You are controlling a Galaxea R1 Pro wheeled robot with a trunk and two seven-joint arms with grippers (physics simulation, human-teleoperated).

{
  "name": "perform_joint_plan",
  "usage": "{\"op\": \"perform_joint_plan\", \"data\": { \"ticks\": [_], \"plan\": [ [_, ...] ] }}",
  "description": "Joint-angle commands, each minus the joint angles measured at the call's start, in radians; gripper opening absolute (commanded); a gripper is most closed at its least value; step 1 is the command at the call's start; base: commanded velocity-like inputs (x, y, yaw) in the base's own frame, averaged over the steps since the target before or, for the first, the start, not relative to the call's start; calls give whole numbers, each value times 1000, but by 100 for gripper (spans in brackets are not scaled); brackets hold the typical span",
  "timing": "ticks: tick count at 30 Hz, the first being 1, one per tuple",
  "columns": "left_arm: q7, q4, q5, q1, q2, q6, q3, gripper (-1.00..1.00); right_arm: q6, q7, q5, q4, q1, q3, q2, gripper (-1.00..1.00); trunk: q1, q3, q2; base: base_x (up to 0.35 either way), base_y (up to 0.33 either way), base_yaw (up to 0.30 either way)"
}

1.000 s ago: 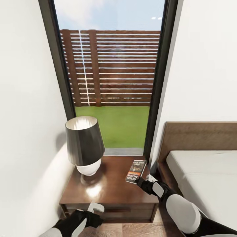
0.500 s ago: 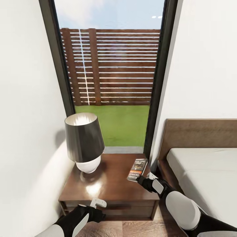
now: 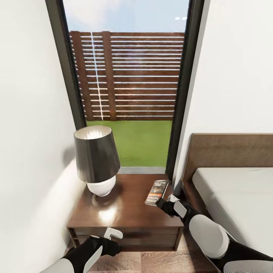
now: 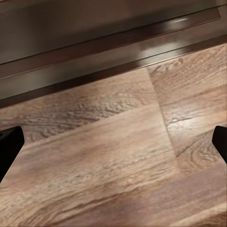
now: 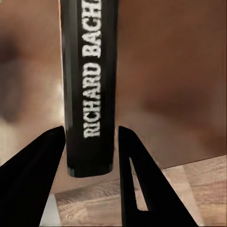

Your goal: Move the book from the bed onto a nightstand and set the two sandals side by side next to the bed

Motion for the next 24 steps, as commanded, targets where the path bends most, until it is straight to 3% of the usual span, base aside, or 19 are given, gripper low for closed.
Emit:
{"op": "perform_joint_plan", "data": {
  "ticks": [1,9,24],
  "plan": [
    [-1,-1,3,-1,1,4,-3,100,23,4,14,-4,-6,-7,4,-100,4,-4,-8,0,0,0],
    [0,-1,3,-1,1,4,-2,100,88,-6,17,-7,-30,-3,22,-100,34,-29,-64,0,0,0],
    [1,-1,3,-1,2,3,-3,100,102,-41,18,-14,-35,0,23,-100,92,-76,-169,0,0,0]
  ]
}}
